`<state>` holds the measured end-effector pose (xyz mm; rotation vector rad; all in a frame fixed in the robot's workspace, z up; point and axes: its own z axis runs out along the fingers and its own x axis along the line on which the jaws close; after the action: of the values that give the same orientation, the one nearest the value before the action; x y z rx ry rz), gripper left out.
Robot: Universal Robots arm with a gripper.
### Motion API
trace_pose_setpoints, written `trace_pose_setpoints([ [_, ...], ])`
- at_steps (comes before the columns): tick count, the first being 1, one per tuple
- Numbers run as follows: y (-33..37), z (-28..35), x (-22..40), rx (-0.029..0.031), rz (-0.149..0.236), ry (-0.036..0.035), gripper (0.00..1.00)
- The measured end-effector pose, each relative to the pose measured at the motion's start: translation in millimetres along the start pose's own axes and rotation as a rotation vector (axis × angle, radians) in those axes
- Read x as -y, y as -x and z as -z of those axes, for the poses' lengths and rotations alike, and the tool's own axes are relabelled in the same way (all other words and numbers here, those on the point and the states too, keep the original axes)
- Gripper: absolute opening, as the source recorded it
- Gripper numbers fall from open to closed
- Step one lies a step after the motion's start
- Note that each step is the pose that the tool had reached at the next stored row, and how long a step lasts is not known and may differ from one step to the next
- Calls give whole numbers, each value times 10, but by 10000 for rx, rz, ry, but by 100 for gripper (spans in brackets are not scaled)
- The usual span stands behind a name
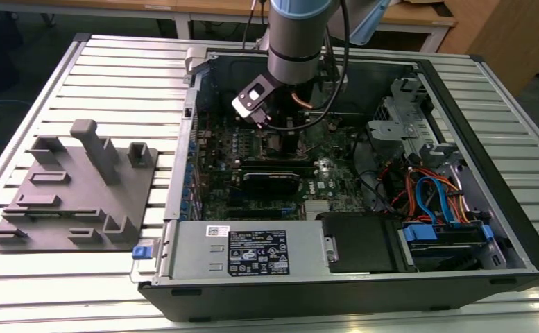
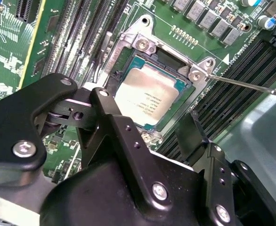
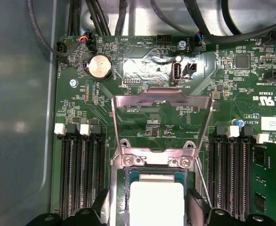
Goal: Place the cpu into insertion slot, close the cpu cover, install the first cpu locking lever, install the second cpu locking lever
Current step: 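Place the cpu into insertion slot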
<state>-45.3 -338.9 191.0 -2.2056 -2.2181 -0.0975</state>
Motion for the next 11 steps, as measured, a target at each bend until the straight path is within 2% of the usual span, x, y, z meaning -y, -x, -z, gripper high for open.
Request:
trace_pose_setpoints([
  [6,-10,-5,-1,-77,-1,1,75],
  [11,-14,-5,0,-94,-3,1,75],
])
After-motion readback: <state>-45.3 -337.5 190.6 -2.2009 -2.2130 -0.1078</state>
